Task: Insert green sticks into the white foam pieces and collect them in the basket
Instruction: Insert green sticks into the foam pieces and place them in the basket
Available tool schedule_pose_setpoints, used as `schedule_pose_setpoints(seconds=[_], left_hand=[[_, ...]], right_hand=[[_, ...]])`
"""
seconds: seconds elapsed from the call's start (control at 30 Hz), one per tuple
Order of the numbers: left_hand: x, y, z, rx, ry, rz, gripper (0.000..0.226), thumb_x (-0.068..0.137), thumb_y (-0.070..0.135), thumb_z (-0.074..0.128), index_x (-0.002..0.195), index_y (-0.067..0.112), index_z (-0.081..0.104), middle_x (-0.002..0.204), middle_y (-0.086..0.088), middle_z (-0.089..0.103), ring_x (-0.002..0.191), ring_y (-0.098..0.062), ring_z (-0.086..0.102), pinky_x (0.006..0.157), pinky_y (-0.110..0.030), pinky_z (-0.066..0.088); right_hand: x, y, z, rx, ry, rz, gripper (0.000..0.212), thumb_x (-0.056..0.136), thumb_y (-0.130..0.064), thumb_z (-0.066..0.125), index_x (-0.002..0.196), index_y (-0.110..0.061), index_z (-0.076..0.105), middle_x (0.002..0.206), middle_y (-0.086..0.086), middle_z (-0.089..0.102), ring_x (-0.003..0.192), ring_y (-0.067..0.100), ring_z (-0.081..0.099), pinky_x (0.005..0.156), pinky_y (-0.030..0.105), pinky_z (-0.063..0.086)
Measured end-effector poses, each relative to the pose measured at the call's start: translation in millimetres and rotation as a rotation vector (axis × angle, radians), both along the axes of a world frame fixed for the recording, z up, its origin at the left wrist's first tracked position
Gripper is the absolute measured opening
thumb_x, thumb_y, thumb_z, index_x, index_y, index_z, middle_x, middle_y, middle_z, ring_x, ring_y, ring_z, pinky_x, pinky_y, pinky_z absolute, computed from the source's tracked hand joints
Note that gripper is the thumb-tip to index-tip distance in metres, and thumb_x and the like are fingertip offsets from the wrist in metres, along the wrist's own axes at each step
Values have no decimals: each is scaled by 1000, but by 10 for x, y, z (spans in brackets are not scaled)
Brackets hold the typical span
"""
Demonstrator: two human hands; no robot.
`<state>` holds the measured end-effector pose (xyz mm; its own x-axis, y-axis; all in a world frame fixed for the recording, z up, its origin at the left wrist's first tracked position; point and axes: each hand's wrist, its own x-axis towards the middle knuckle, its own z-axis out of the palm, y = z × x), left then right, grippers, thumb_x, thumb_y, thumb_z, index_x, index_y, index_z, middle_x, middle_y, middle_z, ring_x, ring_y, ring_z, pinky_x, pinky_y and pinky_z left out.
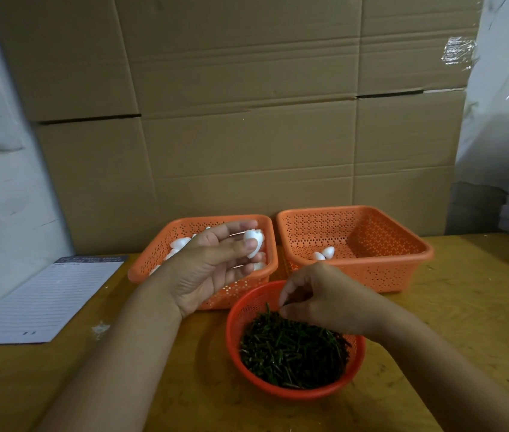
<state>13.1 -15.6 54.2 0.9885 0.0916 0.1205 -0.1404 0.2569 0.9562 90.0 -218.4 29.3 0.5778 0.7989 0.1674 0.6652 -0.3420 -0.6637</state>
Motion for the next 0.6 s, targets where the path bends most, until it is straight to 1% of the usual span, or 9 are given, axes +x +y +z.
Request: schedule_pose_setpoints(seconds=[0.07, 0.1, 0.17, 0.3, 0.37, 0.43, 0.47, 0.53, 0.6], left_hand=[[-2, -12, 2, 32, -4, -3, 43, 62, 15, 87, 104, 18, 78, 105, -6, 75, 87, -17, 73, 69, -24, 57], [-3, -16, 3, 44, -8, -7, 39, 61, 14, 88, 99, 20, 79, 103, -4, 75, 88, -17, 73, 69, -23, 57], [-6, -18, 2, 70, -28, -9, 35, 60, 12, 88, 92, 23, 80, 103, -3, 75, 91, -17, 73, 70, -23, 57], [-3, 6, -15, 110, -68, -12, 32, 66, 1, 81, 86, 26, 79, 102, 3, 76, 100, -17, 72, 73, -23, 57], [-2, 17, -16, 116, -78, -18, 33, 68, -1, 79, 87, 26, 79, 104, 3, 76, 103, -17, 72, 75, -23, 57], [-5, 18, -13, 127, -84, -30, 33, 67, 1, 80, 89, 26, 79, 107, 3, 75, 104, -17, 71, 76, -24, 57], [-7, 17, -10, 130, -84, -37, 33, 66, 4, 82, 91, 26, 80, 108, 3, 75, 104, -17, 71, 76, -24, 56], [-11, 16, -3, 123, -81, -50, 34, 66, 12, 85, 97, 24, 80, 110, 1, 75, 100, -15, 72, 74, -23, 56], [-14, 14, 1, 108, -63, -53, 34, 69, 21, 84, 103, 22, 79, 112, -3, 74, 90, -13, 72, 71, -24, 56]], right_hand=[[1, -2, 6, -8, -10, 3, 7, 86, -16, 75, 83, -22, 76, 72, -22, 70, 70, -5, 65, 70, 13, 51], [-1, -3, 7, -14, -15, 6, 8, 86, -16, 75, 84, -23, 77, 72, -24, 69, 70, -6, 65, 69, 12, 51], [0, 3, 4, -24, -21, 3, 9, 87, -15, 74, 86, -23, 78, 72, -22, 69, 71, -6, 64, 64, 10, 48], [-1, 10, 3, -49, -29, -13, 12, 87, -14, 74, 88, -25, 78, 76, -18, 70, 76, -5, 65, 74, 13, 52], [-7, 4, 13, -54, -31, -8, 12, 87, -13, 73, 89, -25, 78, 78, -18, 70, 78, -5, 65, 75, 8, 49], [-18, -3, 21, -54, -33, -7, 13, 87, -12, 72, 90, -24, 77, 78, -18, 70, 79, -5, 65, 73, 2, 45], [-23, -3, 26, -51, -31, -9, 13, 87, -12, 72, 90, -24, 77, 76, -18, 69, 77, -5, 65, 72, 2, 45], [-32, 2, 31, -41, -23, -16, 14, 87, -11, 72, 89, -24, 77, 72, -18, 68, 72, -6, 64, 67, 9, 47], [-35, 6, 36, -31, -10, -21, 13, 87, -9, 72, 88, -22, 77, 67, -19, 67, 66, -7, 62, 61, 10, 46]])
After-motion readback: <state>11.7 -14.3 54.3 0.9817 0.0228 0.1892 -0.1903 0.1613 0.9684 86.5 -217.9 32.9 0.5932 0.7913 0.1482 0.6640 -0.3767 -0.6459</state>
